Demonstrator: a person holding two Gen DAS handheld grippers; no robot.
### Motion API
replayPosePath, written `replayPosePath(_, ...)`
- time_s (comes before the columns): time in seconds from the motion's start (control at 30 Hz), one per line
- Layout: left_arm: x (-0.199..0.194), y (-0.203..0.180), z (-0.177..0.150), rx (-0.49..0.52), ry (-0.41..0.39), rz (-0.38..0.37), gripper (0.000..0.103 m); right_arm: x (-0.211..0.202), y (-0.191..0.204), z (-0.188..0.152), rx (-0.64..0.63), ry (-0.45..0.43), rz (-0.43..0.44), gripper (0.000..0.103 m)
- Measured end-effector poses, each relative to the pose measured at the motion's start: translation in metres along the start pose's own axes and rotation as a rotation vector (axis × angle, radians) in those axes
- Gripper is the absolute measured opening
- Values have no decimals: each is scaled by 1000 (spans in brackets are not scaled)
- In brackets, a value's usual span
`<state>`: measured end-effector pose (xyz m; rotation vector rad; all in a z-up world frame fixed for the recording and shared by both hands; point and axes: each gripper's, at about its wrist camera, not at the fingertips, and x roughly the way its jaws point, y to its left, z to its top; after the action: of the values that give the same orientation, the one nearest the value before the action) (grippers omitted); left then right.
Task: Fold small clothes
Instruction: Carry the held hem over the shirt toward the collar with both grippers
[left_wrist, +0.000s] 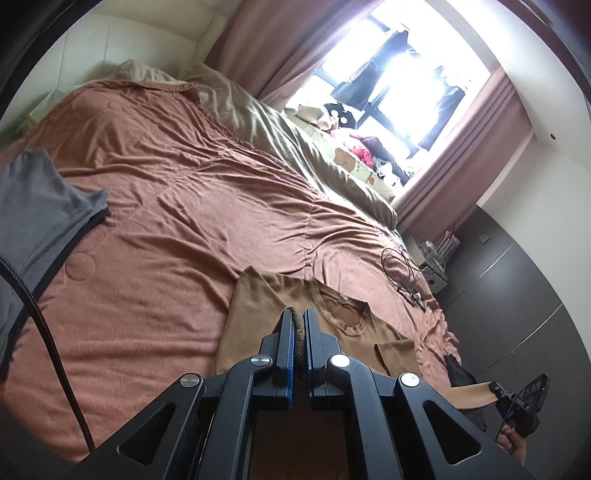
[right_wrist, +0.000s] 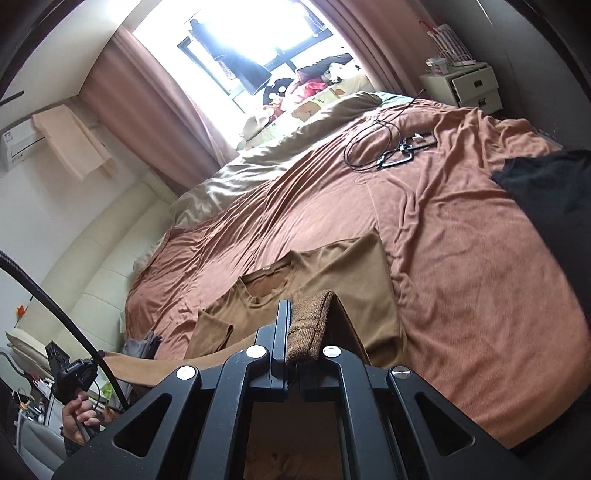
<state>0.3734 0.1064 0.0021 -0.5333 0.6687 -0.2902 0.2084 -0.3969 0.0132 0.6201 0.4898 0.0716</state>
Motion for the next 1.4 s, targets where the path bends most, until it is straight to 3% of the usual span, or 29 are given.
replayPosePath(0.23, 35, -7, 32, 37, 9, 30, 5, 40, 3, 36, -21, 22, -26, 0)
replayPosePath(0.7, 155, 16, 53, 79, 123, 149, 5, 152, -14, 77, -46, 142, -135, 0)
replayPosePath(1.07, 248, 56, 49, 107, 244, 233, 5, 240, -37, 82, -62, 243, -185, 0)
replayPosePath(1.4, 301, 73, 39, 163, 333, 285, 5, 285, -49, 77, -75, 301, -226, 0)
